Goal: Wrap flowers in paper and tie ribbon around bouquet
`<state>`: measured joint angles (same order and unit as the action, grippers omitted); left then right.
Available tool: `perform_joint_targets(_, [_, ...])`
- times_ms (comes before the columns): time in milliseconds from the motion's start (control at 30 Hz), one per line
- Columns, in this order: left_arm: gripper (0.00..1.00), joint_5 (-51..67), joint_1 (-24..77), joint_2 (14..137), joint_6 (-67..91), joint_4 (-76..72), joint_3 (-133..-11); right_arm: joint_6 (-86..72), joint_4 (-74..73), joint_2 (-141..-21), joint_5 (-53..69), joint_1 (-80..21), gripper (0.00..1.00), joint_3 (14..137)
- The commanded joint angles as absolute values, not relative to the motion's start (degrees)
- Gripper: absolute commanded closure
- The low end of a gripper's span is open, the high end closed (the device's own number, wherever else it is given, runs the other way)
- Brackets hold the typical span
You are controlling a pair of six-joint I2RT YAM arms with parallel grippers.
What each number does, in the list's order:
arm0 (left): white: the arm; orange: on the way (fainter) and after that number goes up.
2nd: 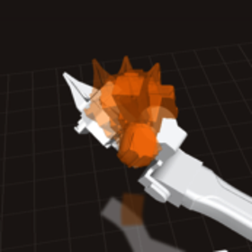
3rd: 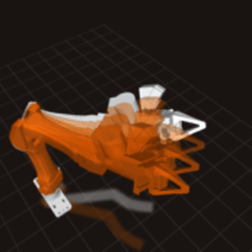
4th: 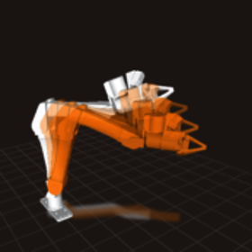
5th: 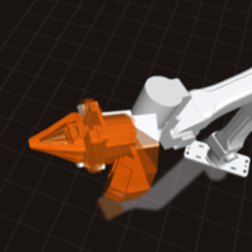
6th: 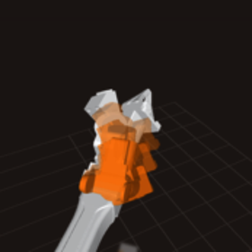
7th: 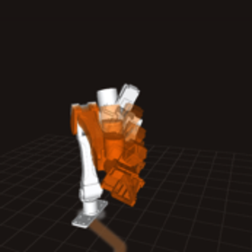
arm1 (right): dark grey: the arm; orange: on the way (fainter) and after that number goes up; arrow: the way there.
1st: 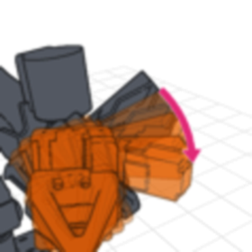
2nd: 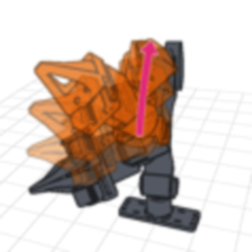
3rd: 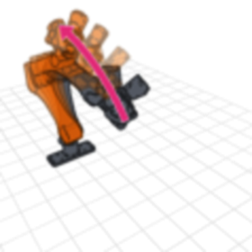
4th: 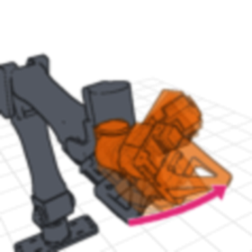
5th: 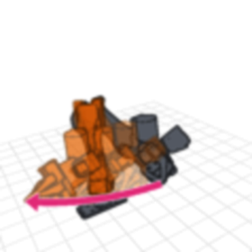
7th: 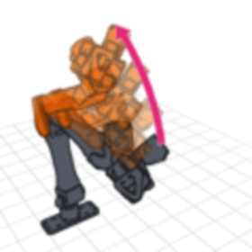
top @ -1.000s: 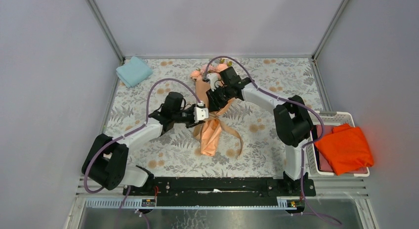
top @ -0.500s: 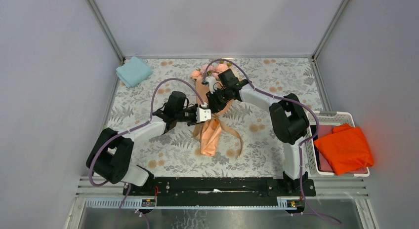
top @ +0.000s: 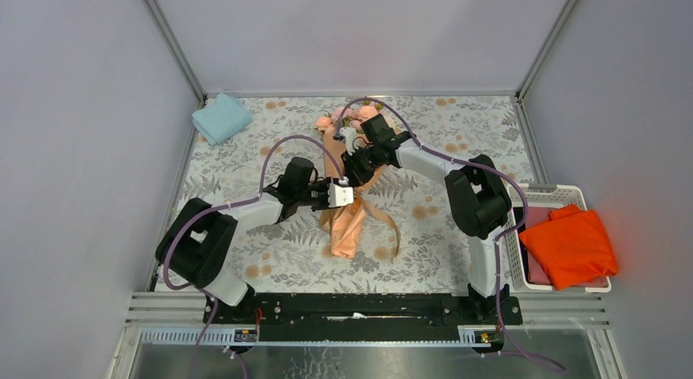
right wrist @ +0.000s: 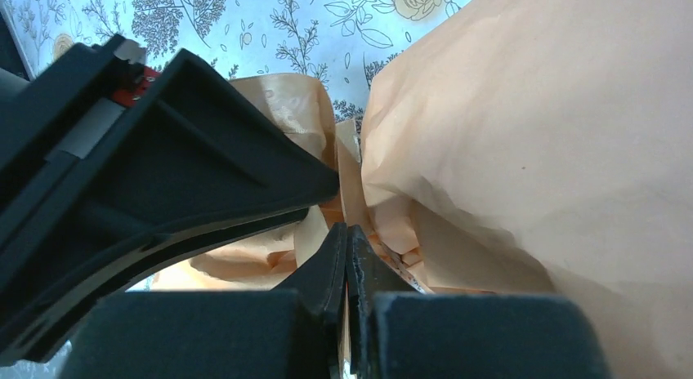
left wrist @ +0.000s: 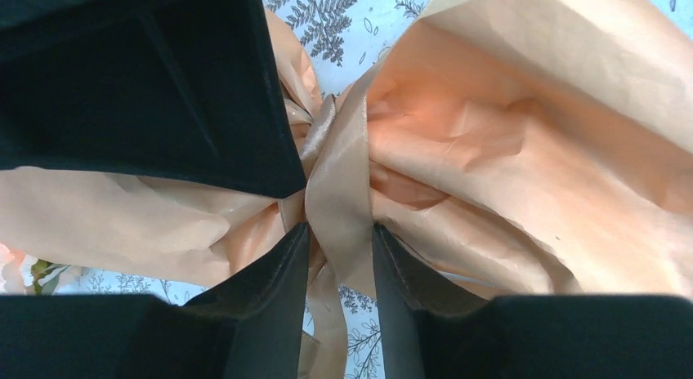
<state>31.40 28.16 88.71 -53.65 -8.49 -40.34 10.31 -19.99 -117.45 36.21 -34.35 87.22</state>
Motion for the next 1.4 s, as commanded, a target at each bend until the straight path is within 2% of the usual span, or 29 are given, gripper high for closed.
perform_joint_targets(0, [0.62, 29.2, 28.7, 90.4, -55.4, -16.5, -39.2, 8.2, -18.6, -113.8, 39.1, -34.5, 1.0, 86.6])
perform_joint_targets(133, [0.71, 31.1, 28.7, 90.2, -55.6, -15.7, -39.2, 6.2, -16.1, -112.1, 39.4, -34.2, 1.0, 84.7])
perform_joint_targets(400, [1.0, 36.0, 28.7, 88.5, -52.4, -11.9, -40.9, -1.1, -10.2, -108.9, 41.3, -32.1, 1.0, 81.7])
perform_joint_targets(733, [1.0, 32.3, 28.9, 90.3, -43.8, -12.3, -43.3, -4.0, -5.5, -105.7, 45.7, -32.1, 1.0, 76.3])
perform_joint_targets(867, [1.0, 31.2, 30.4, 91.8, -51.4, -9.2, -43.7, -8.3, 0.3, -104.6, 48.0, -32.1, 1.0, 74.1])
perform_joint_targets(1000, [1.0, 29.6, 31.3, 92.8, -64.9, -9.1, -41.9, -9.6, 1.2, -105.2, 43.0, -32.0, 1.0, 73.3])
perform_joint_targets(1367, [1.0, 27.9, 31.2, 95.9, -67.3, -9.6, -43.5, -11.6, 3.4, -103.0, 47.6, -31.7, 1.0, 70.5])
